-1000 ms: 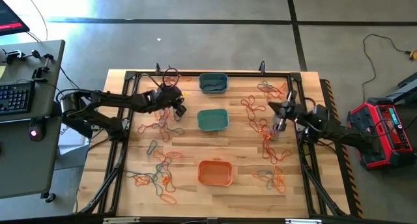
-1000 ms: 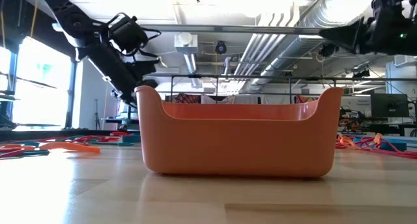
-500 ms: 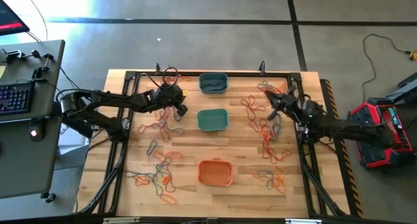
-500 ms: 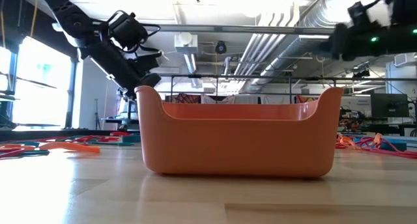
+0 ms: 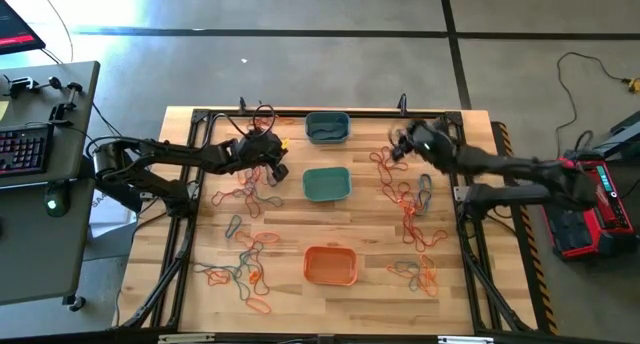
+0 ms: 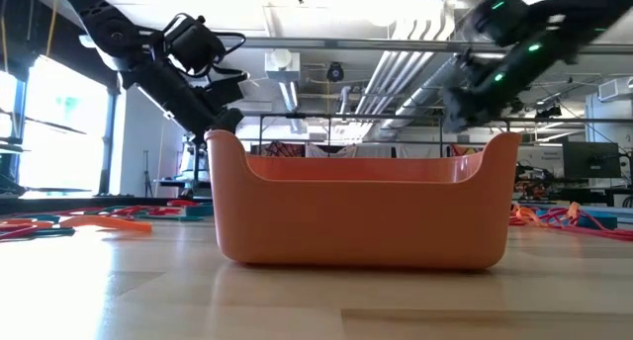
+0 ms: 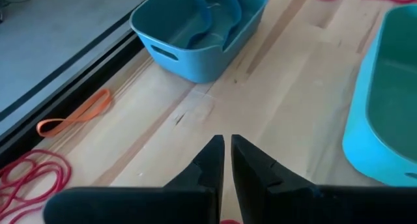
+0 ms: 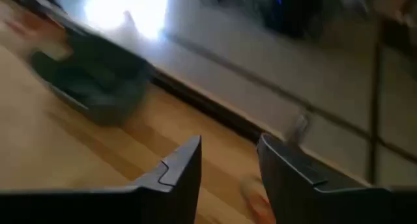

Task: Sort rubber bands into baskets
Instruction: Put the blue rubber band into the blue bin

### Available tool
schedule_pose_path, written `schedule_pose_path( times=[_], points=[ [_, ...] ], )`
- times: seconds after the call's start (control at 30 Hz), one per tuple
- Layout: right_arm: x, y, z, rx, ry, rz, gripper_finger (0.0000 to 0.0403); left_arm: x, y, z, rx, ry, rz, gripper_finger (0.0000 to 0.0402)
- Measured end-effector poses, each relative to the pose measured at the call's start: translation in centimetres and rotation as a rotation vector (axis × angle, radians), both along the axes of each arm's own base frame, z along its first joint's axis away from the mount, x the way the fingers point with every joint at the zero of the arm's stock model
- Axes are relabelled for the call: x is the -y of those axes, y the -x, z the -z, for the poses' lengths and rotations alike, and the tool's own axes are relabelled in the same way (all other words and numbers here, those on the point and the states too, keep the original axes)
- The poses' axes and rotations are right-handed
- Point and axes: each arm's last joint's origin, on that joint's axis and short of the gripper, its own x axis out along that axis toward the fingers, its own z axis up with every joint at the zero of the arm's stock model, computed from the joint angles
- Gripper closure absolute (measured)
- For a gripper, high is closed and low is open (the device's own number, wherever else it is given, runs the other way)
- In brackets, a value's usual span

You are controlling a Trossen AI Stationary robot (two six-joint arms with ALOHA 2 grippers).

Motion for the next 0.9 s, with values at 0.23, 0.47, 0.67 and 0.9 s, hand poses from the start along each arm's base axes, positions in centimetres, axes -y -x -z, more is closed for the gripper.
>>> schedule_pose_path(
  times=[0.23,0.47,0.67,0.9],
  points=[
    [6.7,-0.2,0.6,-0.093,-0.315,0.084,0.0257,0.0,0.0,0.0,-0.013,-0.015,0.018,0.0383],
    [11.9,0.4,2.5,-0.18,-0.485,0.142,0.0257,0.0,0.0,0.0,-0.017,-0.017,0.032,0.0383],
    [15.1,0.6,4.3,-0.196,-0.605,0.173,0.0257,0.0,0.0,0.0,-0.021,-0.021,0.037,0.0383],
    [16.8,0.8,5.9,-0.232,-0.676,0.197,0.0257,0.0,0.0,0.0,-0.038,-0.043,0.055,0.0383]
  ],
)
